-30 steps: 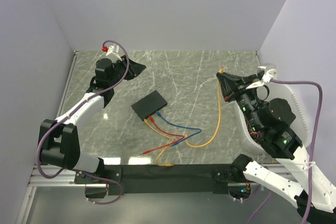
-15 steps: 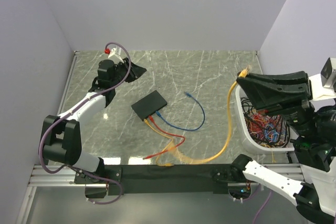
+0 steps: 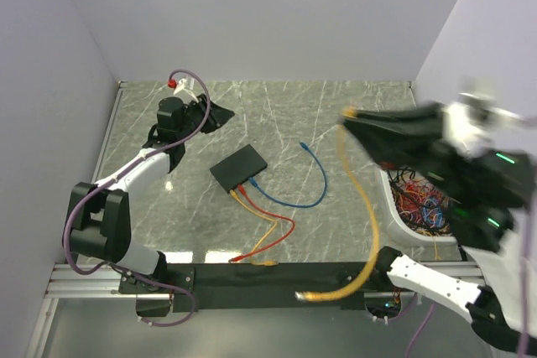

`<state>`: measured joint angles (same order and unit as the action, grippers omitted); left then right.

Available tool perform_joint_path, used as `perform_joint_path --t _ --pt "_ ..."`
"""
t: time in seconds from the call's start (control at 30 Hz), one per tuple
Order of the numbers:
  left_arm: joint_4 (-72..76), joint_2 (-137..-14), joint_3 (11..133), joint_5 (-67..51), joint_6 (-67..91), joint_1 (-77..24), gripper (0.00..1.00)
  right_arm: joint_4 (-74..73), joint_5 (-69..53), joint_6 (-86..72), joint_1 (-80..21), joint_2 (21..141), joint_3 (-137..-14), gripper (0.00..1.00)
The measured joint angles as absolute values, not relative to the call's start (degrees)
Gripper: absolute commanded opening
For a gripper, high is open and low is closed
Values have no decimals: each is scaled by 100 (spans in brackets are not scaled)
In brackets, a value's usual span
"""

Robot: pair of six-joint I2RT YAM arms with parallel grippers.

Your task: Insert the plug into the switch port

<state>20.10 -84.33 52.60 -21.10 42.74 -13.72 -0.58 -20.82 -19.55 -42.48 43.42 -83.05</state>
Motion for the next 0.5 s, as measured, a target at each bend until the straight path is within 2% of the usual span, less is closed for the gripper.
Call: perform_joint_path --t 0.1,0.37,0.5 --pt "2045 -8475 5245 -2112 4272 -1372 33 -174 -1955 -1675 -4248 5168 -7937 0" --pt "2187 -8849 5245 -2178 4219 -1374 33 -845 -2018 -1131 -4235 9015 -7555 0" --pt "2259 -9115 5247 -2265 4163 -1374 33 -1229 -2119 -1011 -4233 10180 -7590 0"
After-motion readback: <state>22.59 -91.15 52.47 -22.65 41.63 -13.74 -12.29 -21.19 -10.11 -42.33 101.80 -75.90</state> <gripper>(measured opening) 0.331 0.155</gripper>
